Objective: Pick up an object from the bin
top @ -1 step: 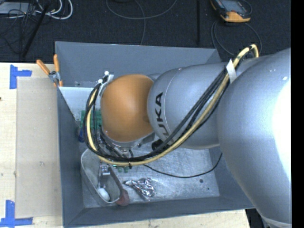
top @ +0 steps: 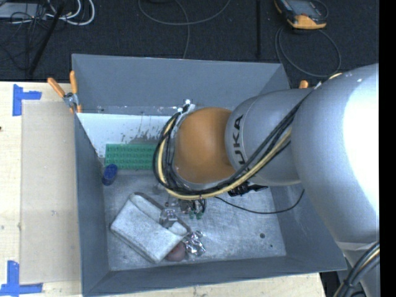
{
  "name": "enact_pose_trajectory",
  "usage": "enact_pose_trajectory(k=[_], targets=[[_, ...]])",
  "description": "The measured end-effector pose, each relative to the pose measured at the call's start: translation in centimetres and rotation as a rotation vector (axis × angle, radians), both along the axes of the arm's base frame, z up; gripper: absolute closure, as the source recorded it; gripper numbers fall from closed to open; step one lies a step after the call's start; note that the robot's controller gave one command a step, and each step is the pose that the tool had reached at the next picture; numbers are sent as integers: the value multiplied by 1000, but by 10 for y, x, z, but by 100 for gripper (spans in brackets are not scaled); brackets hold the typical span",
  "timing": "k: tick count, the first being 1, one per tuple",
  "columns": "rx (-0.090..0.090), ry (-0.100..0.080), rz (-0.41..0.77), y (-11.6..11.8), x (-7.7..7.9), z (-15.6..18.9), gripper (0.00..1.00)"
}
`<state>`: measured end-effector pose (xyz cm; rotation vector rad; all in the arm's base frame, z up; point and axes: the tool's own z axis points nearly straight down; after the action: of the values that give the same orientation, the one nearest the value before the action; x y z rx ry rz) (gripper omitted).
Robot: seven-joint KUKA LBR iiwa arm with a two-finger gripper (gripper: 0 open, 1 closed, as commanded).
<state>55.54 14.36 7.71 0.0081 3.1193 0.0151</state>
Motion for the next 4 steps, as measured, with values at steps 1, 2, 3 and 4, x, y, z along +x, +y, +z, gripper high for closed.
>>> enact_pose_trajectory(k=[1,2,3,4], targets=[[-2,-12,51,-45,-39,3,0],[-8,-40,275,-45,-52,4,0],[-16,-47,326,-22,-58,5,0],[-18,-48,498,2,-59,5,0]])
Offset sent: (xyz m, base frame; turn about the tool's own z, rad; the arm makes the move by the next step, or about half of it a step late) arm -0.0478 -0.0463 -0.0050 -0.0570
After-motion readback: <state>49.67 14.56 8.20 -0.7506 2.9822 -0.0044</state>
